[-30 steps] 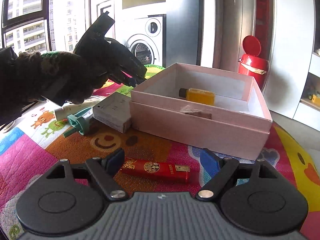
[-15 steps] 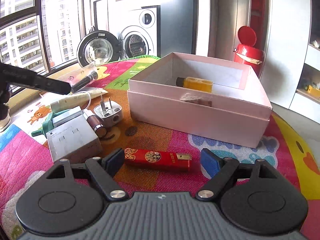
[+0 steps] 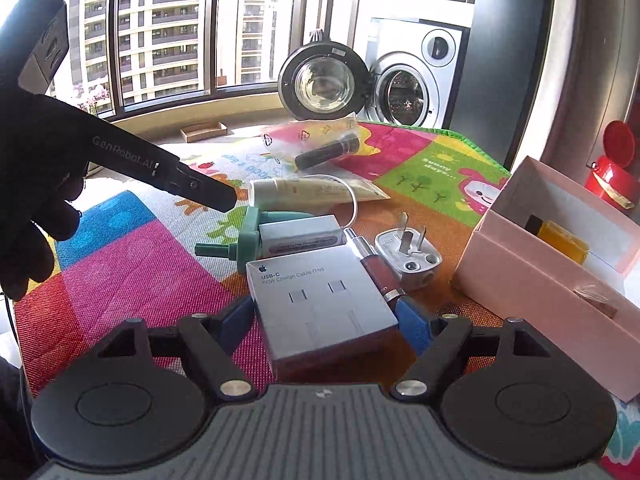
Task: Organize rigid objects
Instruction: 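Grasp the white cable box with the right gripper while the left gripper grasps the red lipstick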
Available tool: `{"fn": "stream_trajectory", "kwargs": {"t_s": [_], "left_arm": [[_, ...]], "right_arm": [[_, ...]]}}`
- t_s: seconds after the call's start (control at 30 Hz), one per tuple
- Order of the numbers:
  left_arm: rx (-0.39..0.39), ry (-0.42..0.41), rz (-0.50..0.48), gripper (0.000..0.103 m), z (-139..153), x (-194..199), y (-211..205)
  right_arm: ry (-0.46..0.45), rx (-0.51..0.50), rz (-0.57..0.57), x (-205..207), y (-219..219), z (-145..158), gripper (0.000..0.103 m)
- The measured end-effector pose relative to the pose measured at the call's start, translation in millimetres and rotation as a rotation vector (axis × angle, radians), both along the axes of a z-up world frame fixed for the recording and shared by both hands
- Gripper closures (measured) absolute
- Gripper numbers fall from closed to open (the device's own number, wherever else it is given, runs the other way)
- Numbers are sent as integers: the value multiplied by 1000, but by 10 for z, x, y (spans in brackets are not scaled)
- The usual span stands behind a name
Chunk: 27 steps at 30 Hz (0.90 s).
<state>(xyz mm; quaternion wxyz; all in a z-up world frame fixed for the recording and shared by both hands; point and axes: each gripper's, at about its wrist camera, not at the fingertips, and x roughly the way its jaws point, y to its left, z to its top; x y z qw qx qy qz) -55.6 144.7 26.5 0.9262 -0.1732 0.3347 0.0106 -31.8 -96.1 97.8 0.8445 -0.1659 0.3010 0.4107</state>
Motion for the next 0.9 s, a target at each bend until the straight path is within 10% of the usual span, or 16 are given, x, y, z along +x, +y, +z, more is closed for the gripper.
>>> {"fn": "stream_trajectory", "kwargs": {"t_s": [0.5,0.73,0.9], "left_arm": [[108,-106,-228,80,135,604,-626],[-104,-21,-289,80,-155,968,-400],[-63,-31,-367,80,-159,669,-541]], "right_arm": [[103,20,-239,-96,-1056,-136,21],[93,67,-254,-95,-1081,-193,18],[95,66,-252,-89,-1071,-178,17]]}}
